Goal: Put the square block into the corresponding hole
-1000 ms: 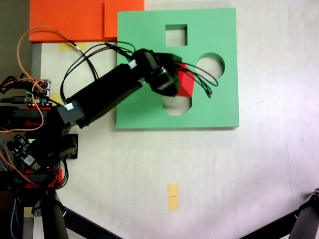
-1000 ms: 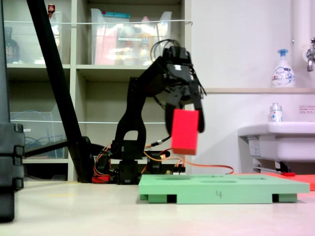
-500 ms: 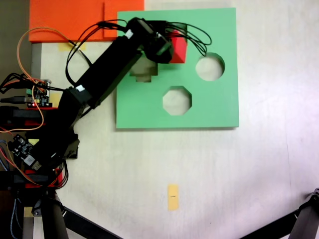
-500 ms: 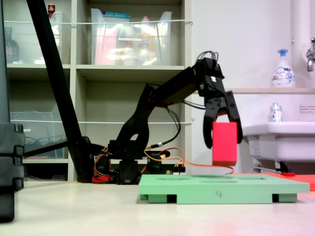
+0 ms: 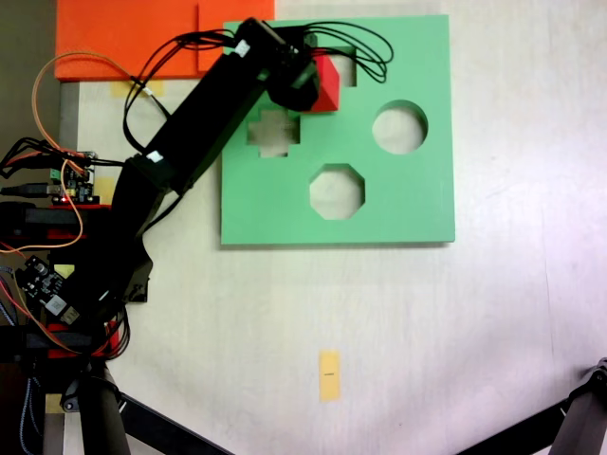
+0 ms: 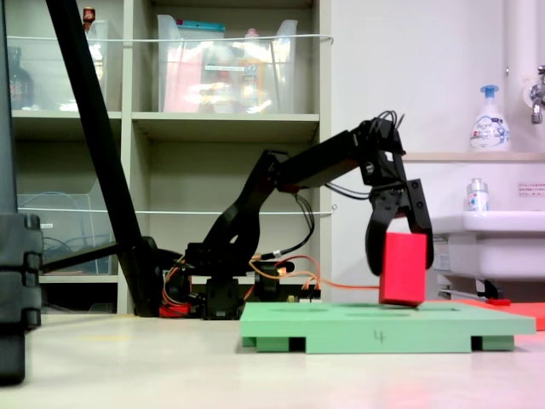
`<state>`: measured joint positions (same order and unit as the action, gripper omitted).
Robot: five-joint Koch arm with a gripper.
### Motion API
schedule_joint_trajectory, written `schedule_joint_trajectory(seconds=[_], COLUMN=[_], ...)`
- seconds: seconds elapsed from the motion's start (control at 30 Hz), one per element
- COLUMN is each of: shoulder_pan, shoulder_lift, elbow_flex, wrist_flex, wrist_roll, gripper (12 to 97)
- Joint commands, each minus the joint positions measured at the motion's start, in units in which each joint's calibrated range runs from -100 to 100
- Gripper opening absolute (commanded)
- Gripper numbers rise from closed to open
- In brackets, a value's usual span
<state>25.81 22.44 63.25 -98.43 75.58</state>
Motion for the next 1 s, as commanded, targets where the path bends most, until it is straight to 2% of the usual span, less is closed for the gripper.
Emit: schedule_joint_trajectory(seconds=[0.0, 0.5, 0.97], shoulder_pan=[0.5, 0.3, 0.9], shoulder_lift=[0.5, 5.6, 9.0], elbow_flex=[5.2, 7.6, 7.7], wrist_flex=[2.7, 14.4, 15.3], wrist_roll=[0.3, 0.2, 0.2], gripper=[28.5, 33.0, 33.1])
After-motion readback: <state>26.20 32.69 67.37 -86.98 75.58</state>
